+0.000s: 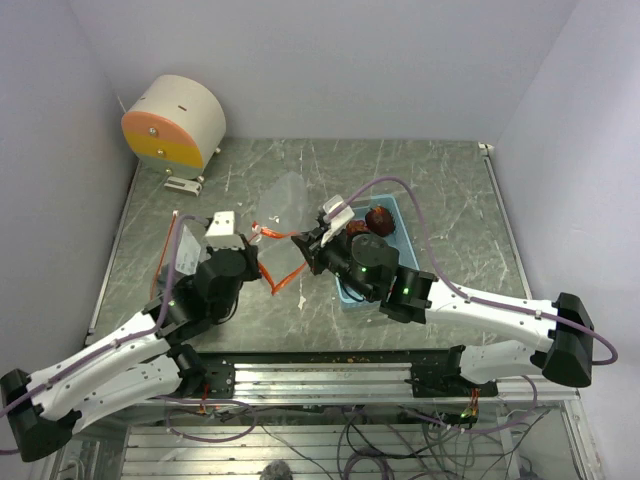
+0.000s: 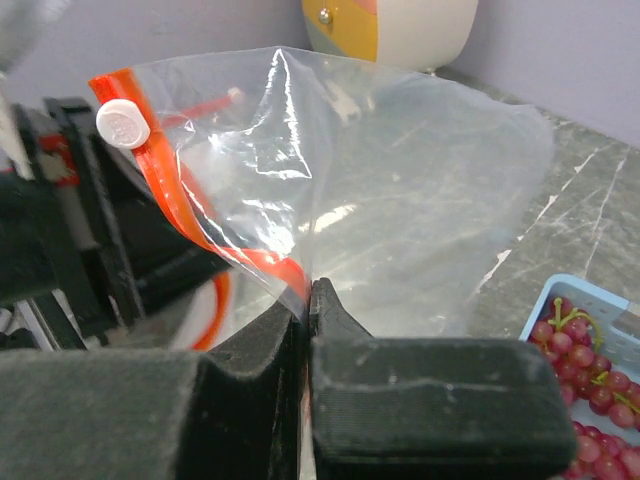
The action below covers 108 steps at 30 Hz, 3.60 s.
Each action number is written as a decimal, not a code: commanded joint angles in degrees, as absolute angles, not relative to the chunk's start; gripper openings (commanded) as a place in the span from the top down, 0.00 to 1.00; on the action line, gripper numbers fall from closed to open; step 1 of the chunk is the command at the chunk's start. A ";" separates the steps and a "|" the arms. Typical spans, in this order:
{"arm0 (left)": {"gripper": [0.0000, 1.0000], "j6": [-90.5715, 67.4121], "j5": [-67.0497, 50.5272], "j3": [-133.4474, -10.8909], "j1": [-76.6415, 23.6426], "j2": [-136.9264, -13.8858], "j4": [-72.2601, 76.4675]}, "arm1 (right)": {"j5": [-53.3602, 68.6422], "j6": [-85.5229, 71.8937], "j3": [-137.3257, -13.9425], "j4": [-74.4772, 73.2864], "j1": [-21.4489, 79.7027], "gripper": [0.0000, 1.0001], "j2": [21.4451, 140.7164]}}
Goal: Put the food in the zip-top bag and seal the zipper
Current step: Pick up the fake vegetable from the bin.
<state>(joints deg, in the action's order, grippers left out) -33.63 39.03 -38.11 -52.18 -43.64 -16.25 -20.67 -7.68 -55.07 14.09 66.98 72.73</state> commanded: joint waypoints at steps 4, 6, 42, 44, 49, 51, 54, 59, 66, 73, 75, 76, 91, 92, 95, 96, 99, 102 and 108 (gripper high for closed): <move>0.93 -26.51 45.28 -45.58 -51.94 -34.03 -27.58 | -26.31 -8.87 -53.88 11.50 67.24 1.00 70.24; 0.93 -24.75 43.41 -49.07 -51.88 -32.99 -31.41 | -28.61 -9.25 -53.89 10.61 67.22 1.00 71.42; 0.93 -22.91 45.74 -42.25 -51.87 -55.60 -21.13 | -25.93 -21.59 -53.14 -1.58 56.53 0.15 72.75; 0.93 -22.49 45.36 -42.12 -51.94 -55.41 -20.86 | -25.85 -25.25 -51.55 -4.52 51.01 0.15 71.83; 0.93 -21.21 44.58 -41.75 -51.94 -54.76 -20.17 | -21.47 -29.01 -48.60 -10.03 39.86 0.12 72.81; 0.93 -20.83 44.39 -41.83 -51.93 -54.47 -20.31 | -19.36 -29.83 -48.58 -12.28 37.50 0.08 74.83; 0.93 -20.45 43.60 -41.71 -51.91 -53.71 -20.11 | -15.78 -30.13 -49.73 -15.43 35.63 0.06 80.07; 0.93 -20.31 42.70 -41.31 -51.94 -52.29 -19.91 | -14.47 -30.82 -50.05 -16.31 35.20 0.03 85.32; 0.93 -19.96 42.55 -41.40 -51.87 -50.98 -20.87 | -14.85 -32.99 -48.73 -16.16 34.73 0.03 86.03; 0.93 -19.73 42.20 -41.13 -51.90 -49.75 -20.65 | -17.31 -35.38 -47.71 -21.43 34.63 0.02 83.66; 0.93 -19.69 42.10 -41.20 -51.94 -49.75 -20.69 | -17.13 -35.81 -47.41 -22.26 34.70 0.02 84.22; 0.93 -19.69 42.07 -41.22 -51.93 -49.75 -20.76 | -16.61 -36.02 -46.94 -22.02 34.69 0.02 84.45; 0.93 -19.95 42.08 -40.96 -51.92 -49.24 -20.74 | -15.39 -35.01 -43.50 -16.46 34.77 0.63 84.85; 0.93 -19.95 42.10 -40.88 -51.89 -49.18 -20.74 | -15.49 -34.30 -43.57 -16.19 34.78 0.69 83.95; 0.93 -20.08 42.19 -40.80 -51.88 -49.33 -20.89 | -13.54 -31.31 -43.72 -14.46 34.78 0.81 80.12; 0.93 -20.12 42.22 -40.86 -51.87 -49.35 -20.92 | -12.22 -30.16 -43.91 -13.89 34.87 0.84 78.68; 0.93 -20.12 42.10 -41.19 -51.88 -49.69 -21.13 | -8.39 -27.33 -44.56 -12.98 35.15 0.87 73.81; 0.93 -20.13 42.16 -41.40 -51.91 -50.00 -21.27 | -3.43 -25.23 -44.69 -11.30 36.10 0.87 68.29; 0.93 -20.30 42.14 -41.94 -51.94 -50.81 -21.36 | 20.49 -23.53 -42.03 3.73 40.38 0.88 58.81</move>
<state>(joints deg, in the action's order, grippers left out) -20.29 42.24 -41.21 -52.18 -50.30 -22.11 1.78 -25.91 -43.35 -9.08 36.97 63.70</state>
